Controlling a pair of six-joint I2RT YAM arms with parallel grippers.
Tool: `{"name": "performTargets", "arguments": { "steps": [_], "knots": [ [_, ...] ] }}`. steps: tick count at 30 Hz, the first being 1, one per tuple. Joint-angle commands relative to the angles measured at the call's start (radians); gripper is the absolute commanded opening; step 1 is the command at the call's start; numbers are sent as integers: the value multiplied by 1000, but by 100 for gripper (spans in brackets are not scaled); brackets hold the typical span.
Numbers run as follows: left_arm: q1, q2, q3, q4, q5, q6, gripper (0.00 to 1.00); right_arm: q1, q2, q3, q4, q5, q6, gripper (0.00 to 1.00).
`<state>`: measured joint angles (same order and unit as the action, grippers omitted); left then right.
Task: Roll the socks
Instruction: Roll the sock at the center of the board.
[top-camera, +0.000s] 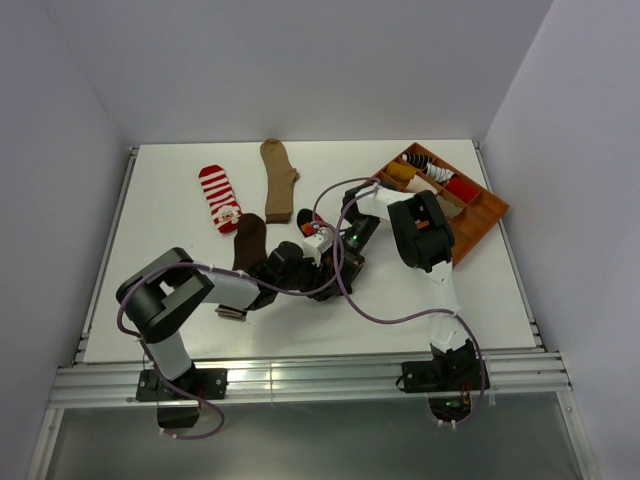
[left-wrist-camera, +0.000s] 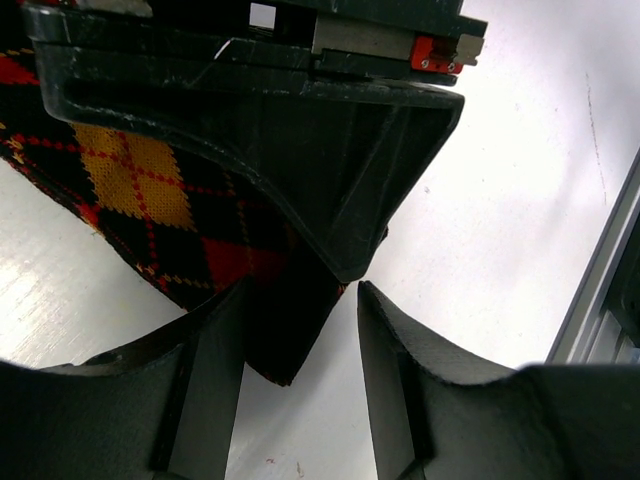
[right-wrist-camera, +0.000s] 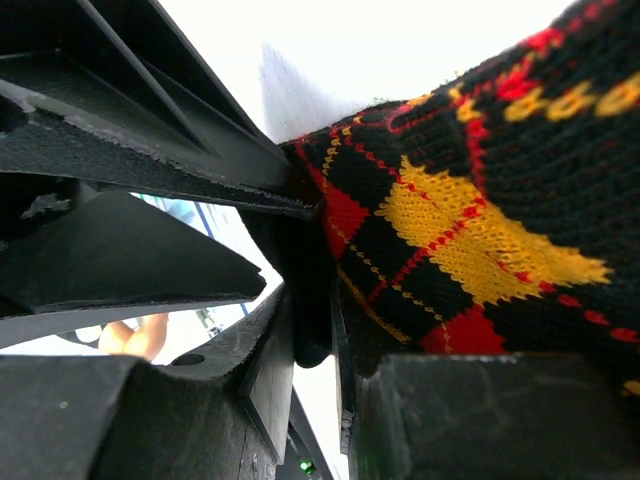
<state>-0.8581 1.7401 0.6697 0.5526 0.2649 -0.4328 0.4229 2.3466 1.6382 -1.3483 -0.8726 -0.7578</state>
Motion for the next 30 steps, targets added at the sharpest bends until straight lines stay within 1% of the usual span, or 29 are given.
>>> {"name": "performTargets", "arguments": {
  "steps": [1,10,15,20,22,23,24,27,29,30],
  "knots": [
    [-7,21,22,-40,11,23,53,-15,28,26,21,46,-31,26],
    [-7,18,30,-148,-16,29,51,-23,30,31,24,41,-28,27],
    [-7,25,30,-189,-15,28,49,-27,29,34,31,32,-21,28],
    [-7,39,34,-220,-10,22,40,-29,23,34,34,27,-18,30],
    [-7,47,36,-233,-9,17,38,-29,23,32,35,26,-17,31],
    [-7,49,41,-240,-7,17,34,-29,22,32,37,26,-15,31],
    [-7,55,45,-247,-3,14,32,-30,22,29,40,26,-14,31],
    [-7,68,60,-276,8,2,23,-32,16,20,55,30,-6,33],
    [-7,73,71,-296,20,-9,13,-32,0,11,80,40,11,33],
    [-7,76,74,-302,28,-15,11,-32,-7,-1,90,43,18,35]
  ]
}}
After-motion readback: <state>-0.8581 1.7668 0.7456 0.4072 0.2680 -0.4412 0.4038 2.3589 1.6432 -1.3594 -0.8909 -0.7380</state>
